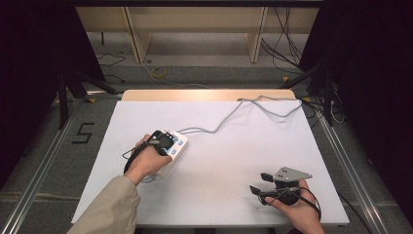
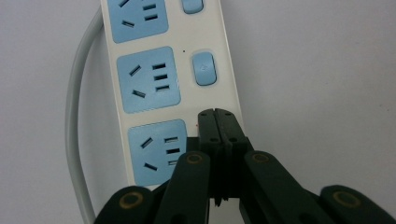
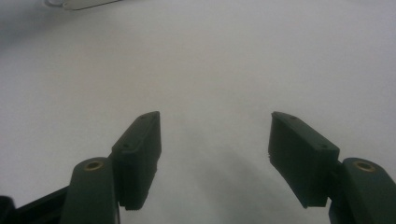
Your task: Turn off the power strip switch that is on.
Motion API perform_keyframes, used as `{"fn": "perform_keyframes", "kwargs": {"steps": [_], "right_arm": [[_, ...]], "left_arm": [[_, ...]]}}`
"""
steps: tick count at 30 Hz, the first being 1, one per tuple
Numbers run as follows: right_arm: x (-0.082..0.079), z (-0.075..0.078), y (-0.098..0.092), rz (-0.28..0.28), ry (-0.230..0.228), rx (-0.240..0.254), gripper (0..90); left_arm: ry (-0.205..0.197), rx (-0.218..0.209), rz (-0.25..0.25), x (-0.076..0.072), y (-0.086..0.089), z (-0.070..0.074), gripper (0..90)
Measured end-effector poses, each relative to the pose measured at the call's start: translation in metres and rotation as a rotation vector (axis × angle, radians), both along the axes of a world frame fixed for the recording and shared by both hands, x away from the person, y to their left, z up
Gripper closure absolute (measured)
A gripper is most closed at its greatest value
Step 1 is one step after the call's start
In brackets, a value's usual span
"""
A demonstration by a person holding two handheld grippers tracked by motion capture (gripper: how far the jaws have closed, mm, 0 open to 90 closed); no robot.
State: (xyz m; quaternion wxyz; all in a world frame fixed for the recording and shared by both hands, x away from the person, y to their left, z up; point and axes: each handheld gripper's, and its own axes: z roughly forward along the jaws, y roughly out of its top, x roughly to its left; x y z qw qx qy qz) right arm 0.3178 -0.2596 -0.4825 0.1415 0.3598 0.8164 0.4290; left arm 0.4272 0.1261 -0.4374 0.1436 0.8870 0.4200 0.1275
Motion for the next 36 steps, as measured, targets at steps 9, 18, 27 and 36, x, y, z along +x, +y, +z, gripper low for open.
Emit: {"fn": "perform_keyframes", "kwargs": {"steps": [9,18,27,36], "right_arm": [[-0.0001,0.0000,0.0000,0.000,0.000,0.000,35.5],[0.0000,-0.0001,0.0000,0.001,0.000,0.000,35.5],[0.0001,-0.0002,0.0001,0.001,0.001,0.001,35.5],[0.0001,-0.0002,0.0000,0.001,0.000,0.001,35.5]], "left_arm": [[0.000,-0.001,0.001,0.0000,0.0001,0.0000,89.9],[0.000,-0.002,0.000,-0.0001,0.0002,0.0001,89.9],[-0.004,-0.007,-0.002,-0.0011,0.0014,0.0033,89.9],[-0.003,-0.008,-0.003,-0.0009,0.0015,0.0033,89.9]]}}
